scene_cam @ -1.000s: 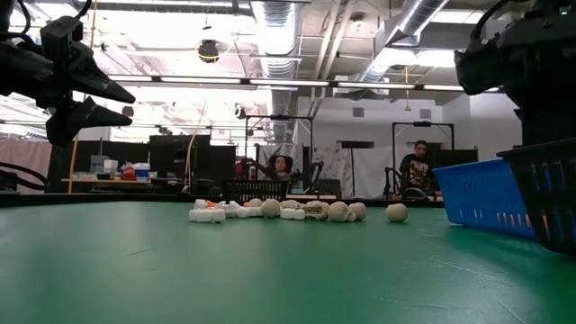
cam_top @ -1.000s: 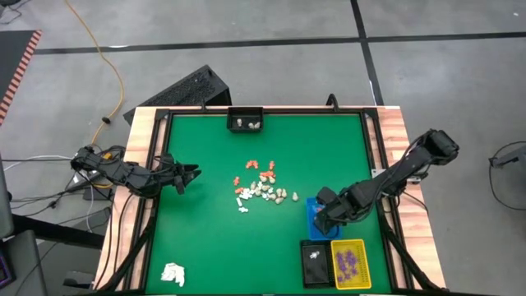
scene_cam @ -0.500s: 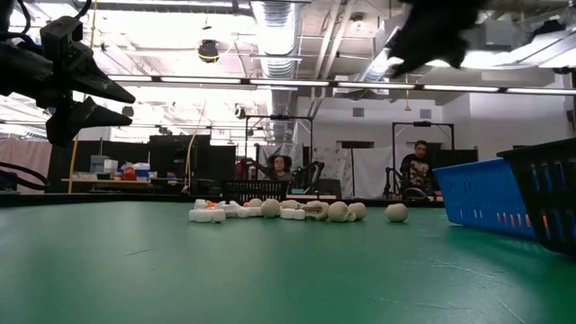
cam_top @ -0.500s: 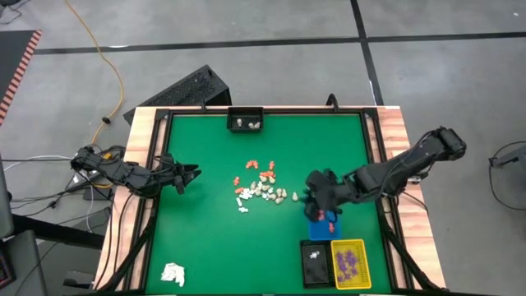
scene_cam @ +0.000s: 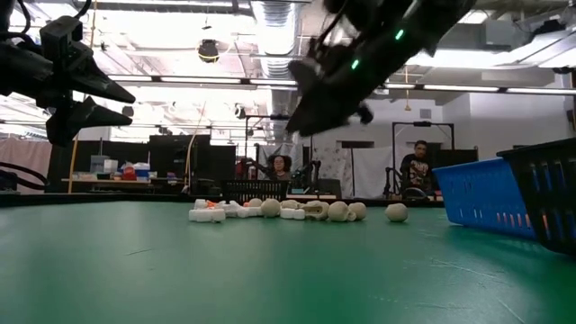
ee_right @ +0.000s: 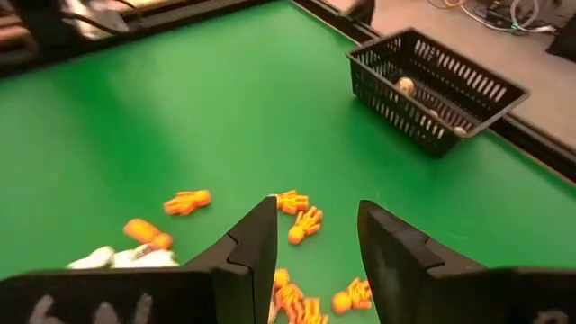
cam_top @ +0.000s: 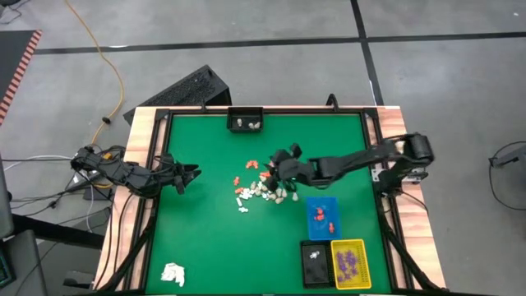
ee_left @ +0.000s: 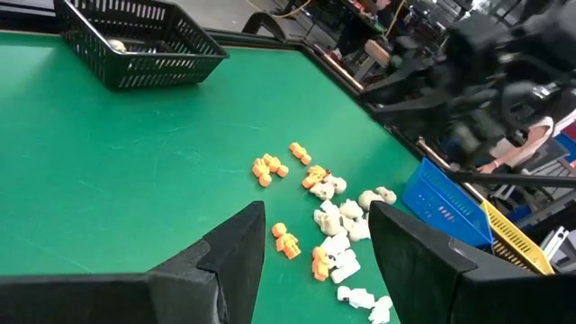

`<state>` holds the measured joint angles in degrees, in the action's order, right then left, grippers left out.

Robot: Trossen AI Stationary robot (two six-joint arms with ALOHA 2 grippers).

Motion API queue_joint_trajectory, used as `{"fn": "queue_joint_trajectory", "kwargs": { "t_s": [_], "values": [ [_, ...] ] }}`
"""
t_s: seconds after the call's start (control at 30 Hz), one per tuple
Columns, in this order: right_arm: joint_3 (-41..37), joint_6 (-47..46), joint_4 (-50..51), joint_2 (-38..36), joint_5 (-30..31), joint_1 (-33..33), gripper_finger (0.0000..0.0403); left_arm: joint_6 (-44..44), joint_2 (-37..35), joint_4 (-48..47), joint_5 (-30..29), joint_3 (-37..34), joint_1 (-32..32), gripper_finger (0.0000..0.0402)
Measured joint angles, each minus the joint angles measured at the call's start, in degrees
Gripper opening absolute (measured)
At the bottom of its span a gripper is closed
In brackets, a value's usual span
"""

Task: Sort Halloween decoration
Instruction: Put the orange skeleton toy into the blue bin

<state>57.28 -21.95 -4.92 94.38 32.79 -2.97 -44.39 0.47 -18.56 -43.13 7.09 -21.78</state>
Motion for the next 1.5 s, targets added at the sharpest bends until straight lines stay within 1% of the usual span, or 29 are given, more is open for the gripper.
{"fn": "queue_joint_trajectory", "kwargs": {
  "t_s": [0.17, 0.27, 0.43, 0.6, 0.7, 1.0, 1.27, 1.5],
  "values": [
    [0.0, 0.0, -7.6, 7.2, -0.6, 2.4, 0.0152, 0.2, 0.0, 0.0, 0.0, 0.0, 0.0, 0.0189],
    [0.1, 0.0, -10.1, 10.3, -2.0, 3.4, 0.0152, 0.2, 0.0, 0.0, 0.0, 0.0, 0.0, 0.0189],
    [3.5, 0.1, -10.5, 15.2, -4.7, 4.0, 0.0152, 0.2, 0.0, 0.0, 0.0, 0.0, 0.0, 0.0189],
    [7.7, 2.4, -8.1, 19.0, -4.6, 4.3, 0.0152, 0.2, 0.0, -0.1, 0.0, 0.0, 0.0, 0.0189],
    [9.3, 2.4, -4.8, 19.9, -4.6, 4.7, 0.0152, 0.2, 0.0, -0.1, 0.2, 0.0, 0.0, 0.0189],
    [9.6, 1.1, -2.9, 20.3, -4.9, 5.3, 0.0152, 1.7, 0.0, -0.1, 0.5, 0.0, 0.0, 0.0189],
    [9.6, 0.4, -2.7, 20.3, -5.9, 5.8, 0.0152, 1.7, 0.0, -0.1, 0.5, 0.0, 0.0, 0.0189],
    [9.7, -0.7, -5.1, 23.1, -7.6, 6.4, 0.0152, 1.7, 0.0, -0.2, 0.6, 0.0, 0.0, 0.0189]
  ]
}}
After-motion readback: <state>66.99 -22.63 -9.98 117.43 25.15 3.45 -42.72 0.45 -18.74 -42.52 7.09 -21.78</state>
